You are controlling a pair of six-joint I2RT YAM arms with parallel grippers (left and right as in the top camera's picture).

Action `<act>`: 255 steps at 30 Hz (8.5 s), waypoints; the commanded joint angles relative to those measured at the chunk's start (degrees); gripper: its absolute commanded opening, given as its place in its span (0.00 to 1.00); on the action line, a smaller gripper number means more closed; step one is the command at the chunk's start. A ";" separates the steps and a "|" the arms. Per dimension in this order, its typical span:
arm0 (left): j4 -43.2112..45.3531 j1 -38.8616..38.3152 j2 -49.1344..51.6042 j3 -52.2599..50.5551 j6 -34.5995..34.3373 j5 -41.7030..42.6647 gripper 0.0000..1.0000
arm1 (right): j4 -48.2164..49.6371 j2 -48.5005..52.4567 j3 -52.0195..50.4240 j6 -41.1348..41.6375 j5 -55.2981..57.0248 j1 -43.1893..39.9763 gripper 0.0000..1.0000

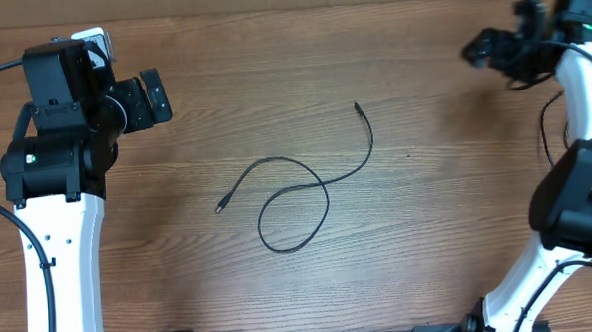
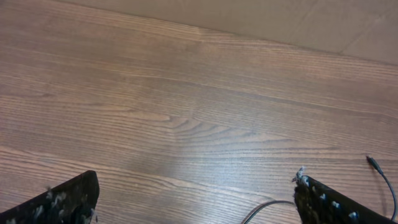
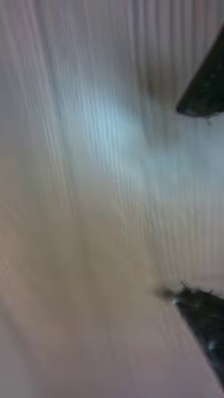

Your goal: Untangle cables

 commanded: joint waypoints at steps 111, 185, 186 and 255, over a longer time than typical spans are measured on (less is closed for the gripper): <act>-3.78 -0.44 6.01 -0.33 3.69 -1.20 1.00 | 0.79 -7.04 14.97 -2.47 13.86 -26.73 0.04; -1.77 -1.90 7.67 6.21 7.80 12.07 1.00 | 21.99 -39.67 10.75 -6.95 -30.08 -2.38 1.00; -1.86 -1.90 7.69 6.19 7.82 11.87 1.00 | 15.02 -39.69 10.73 -12.59 -30.32 -2.38 1.00; -3.15 -1.88 7.72 6.19 11.45 9.57 1.00 | 68.52 -83.49 -78.14 -0.98 3.82 -0.76 1.00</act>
